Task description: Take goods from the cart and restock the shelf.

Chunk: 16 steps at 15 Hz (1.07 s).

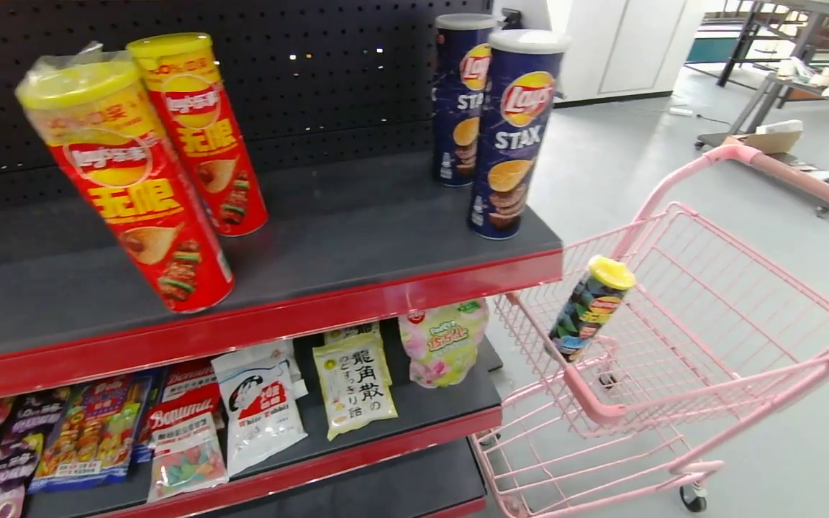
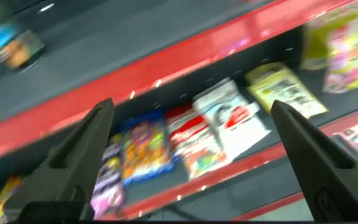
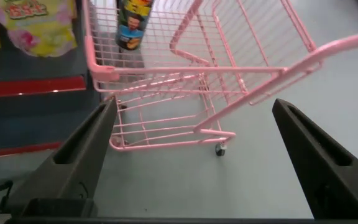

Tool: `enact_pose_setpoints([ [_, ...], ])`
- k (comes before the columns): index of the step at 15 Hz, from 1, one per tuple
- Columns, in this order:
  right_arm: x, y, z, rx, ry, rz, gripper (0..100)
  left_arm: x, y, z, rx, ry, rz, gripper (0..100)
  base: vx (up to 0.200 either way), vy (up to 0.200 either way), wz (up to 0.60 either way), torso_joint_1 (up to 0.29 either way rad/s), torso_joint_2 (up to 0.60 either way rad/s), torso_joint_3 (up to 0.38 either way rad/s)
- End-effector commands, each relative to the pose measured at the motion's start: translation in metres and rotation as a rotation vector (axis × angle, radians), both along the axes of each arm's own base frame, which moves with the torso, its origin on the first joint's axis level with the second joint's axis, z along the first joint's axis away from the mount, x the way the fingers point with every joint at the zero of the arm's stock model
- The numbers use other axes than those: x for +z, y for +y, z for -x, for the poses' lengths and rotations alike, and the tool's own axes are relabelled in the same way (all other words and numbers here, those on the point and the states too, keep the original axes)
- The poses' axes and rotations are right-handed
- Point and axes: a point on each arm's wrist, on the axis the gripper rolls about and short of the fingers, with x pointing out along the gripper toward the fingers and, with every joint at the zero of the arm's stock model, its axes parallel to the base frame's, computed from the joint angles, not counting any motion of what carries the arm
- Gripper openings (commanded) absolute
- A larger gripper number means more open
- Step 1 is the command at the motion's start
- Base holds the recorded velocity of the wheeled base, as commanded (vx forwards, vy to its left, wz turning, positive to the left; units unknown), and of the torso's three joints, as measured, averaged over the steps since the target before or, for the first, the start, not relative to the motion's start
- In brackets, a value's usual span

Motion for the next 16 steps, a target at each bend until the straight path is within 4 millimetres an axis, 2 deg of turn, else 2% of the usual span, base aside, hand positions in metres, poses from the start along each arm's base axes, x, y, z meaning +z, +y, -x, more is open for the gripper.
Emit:
enact_pose_setpoints([
  [1, -0.005, 0.0, 0.003, 0.001, -0.003, 0.001, 100, 0.001, 0.0, 0.0, 0.0, 0.001, 0.0, 100, 0.0, 0.0, -0.6, 0.012, 0.01, 0.002],
  [4, -0.005, 0.0, 0.003, 0.0, -0.005, 0.0, 100, 0.001, 0.0, 0.0, 0.0, -0.004, 0.001, 100, 0.0, 0.0, -0.6, 0.004, 0.0, 0.005],
  [8, -0.005, 0.0, 0.002, -0.001, -0.002, -0.003, 100, 0.002, 0.0, 0.002, 0.0, -0.016, -0.004, 100, 0.0, 0.0, 0.0, 0.0, 0.0, 0.0],
  [10, 0.007, 0.0, -0.011, -0.006, 0.005, -0.045, 100, 0.003, 0.001, 0.004, -0.001, -0.028, -0.028, 100, 0.0, 0.0, 0.0, 0.0, 0.0, 0.0],
  [12, 0.033, -0.004, -0.062, -0.045, -0.033, -0.081, 100, 0.002, 0.001, 0.006, 0.0, -0.037, -0.062, 100, 0.0, 0.0, 0.0, 0.0, 0.0, 0.0],
  [13, 0.047, -0.007, -0.094, -0.05, -0.043, -0.086, 100, 0.003, 0.001, 0.005, 0.0, -0.037, -0.06, 100, 0.0, 0.0, 0.0, 0.0, 0.0, 0.0],
  [14, 0.051, -0.009, -0.124, -0.058, -0.033, -0.111, 100, 0.004, 0.001, 0.005, -0.003, -0.035, -0.061, 100, 0.0, 0.0, 0.0, 0.0, 0.0, 0.0],
  [15, 0.049, -0.006, -0.144, -0.01, -0.012, -0.124, 100, 0.006, 0.001, 0.005, -0.024, -0.042, -0.056, 100, 0.0, 0.0, 0.0, 0.0, 0.0, 0.0],
  [16, 0.041, 0.004, -0.165, 0.111, 0.053, -0.146, 100, 0.009, 0.0, 0.005, -0.053, -0.046, -0.04, 100, 0.0, 0.0, 0.0, 0.0, 0.0, 0.0],
])
